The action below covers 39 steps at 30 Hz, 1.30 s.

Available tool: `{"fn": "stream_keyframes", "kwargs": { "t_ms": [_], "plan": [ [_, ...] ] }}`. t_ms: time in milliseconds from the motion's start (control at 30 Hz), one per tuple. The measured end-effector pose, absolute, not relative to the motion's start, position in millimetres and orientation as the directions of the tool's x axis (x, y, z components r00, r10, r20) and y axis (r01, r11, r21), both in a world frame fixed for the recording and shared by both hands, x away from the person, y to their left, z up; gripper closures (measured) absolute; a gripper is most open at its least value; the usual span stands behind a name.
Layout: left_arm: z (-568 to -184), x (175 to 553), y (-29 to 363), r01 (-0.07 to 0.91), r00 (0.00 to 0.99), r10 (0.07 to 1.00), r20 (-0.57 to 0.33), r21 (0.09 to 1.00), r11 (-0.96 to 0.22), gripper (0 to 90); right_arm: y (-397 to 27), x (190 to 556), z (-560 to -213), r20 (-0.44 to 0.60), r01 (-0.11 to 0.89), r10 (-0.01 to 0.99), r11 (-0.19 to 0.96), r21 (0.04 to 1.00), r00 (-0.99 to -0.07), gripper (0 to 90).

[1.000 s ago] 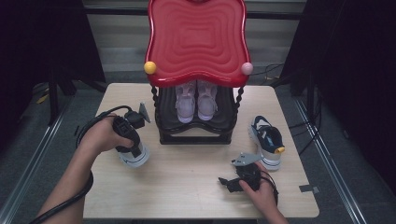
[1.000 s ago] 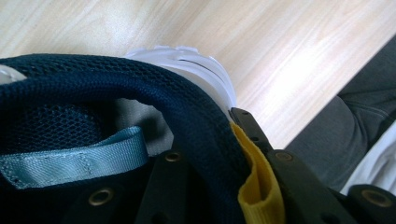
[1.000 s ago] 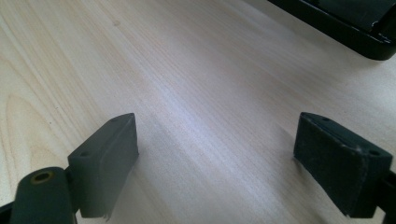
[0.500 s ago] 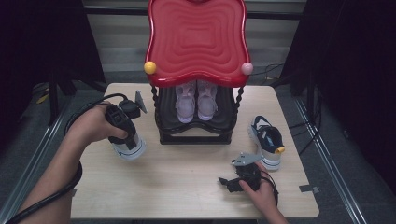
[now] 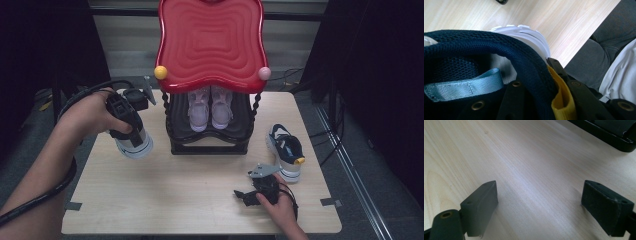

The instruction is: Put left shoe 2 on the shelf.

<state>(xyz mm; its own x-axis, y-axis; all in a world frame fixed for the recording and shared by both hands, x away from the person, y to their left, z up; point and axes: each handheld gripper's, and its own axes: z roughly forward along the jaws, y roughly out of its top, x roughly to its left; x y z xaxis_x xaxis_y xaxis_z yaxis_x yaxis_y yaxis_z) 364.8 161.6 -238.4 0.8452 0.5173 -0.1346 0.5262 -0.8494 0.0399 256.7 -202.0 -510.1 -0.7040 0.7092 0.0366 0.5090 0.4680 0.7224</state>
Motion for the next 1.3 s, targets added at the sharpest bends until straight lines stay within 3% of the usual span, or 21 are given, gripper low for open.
{"fn": "stream_keyframes", "kwargs": {
  "t_ms": [1300],
  "plan": [
    [-124.7,361.5,122.8,0.453,0.891,0.453,-0.005,0.058,-0.890,77.3,-201.9,256.7,-510.5,0.035,0.507,0.709,0.468,0.723,-0.704,13.0]
  ]
}}
